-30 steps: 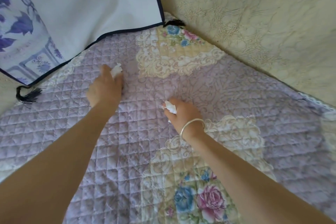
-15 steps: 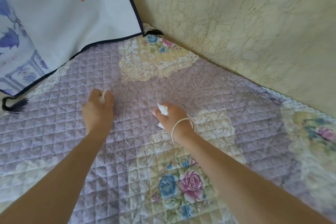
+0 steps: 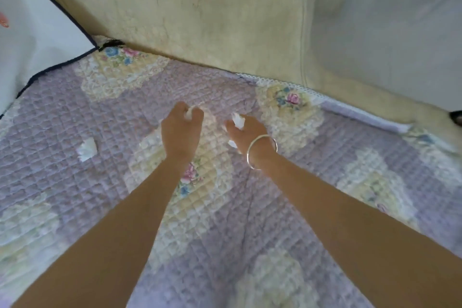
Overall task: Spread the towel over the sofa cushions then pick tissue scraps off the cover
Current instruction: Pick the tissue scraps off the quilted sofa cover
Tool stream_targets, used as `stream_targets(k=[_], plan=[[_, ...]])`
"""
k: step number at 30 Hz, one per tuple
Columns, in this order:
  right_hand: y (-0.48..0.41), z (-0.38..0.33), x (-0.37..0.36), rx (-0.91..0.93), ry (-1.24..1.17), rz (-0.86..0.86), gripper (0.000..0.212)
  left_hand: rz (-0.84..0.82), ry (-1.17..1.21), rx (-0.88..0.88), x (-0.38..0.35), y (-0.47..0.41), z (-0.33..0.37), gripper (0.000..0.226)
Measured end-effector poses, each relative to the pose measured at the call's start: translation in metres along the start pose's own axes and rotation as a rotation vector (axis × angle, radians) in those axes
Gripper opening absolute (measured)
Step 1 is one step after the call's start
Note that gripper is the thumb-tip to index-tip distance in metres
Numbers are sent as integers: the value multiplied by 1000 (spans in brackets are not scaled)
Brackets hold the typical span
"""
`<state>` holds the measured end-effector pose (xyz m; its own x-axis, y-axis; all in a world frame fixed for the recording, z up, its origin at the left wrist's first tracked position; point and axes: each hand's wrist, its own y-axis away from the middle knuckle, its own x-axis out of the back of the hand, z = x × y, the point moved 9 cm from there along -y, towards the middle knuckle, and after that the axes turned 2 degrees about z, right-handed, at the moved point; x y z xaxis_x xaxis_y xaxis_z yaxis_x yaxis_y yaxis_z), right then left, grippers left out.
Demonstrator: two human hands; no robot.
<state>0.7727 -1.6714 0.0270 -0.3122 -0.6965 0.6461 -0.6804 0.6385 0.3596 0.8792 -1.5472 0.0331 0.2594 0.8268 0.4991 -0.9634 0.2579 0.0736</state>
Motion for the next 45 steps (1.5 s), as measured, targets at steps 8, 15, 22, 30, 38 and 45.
stream_targets(k=[8, 15, 22, 30, 38, 45], plan=[[151, 111, 121, -203, -167, 251, 22, -311, 4, -241, -49, 166, 101, 41], [309, 208, 164, -258, -239, 381, 35, -379, -24, -275, -40, 324, 112, 42], [433, 286, 163, -349, -325, 393, 42, -463, -38, -276, -46, 466, 96, 45], [516, 387, 119, -552, -342, 322, 20, -633, -98, -288, -94, 575, 51, 44], [582, 528, -30, -862, -271, 31, 39, -773, -181, -214, -150, 644, -69, 39], [577, 611, -134, -900, -162, -167, 32, -849, -232, -191, -191, 673, -168, 36]])
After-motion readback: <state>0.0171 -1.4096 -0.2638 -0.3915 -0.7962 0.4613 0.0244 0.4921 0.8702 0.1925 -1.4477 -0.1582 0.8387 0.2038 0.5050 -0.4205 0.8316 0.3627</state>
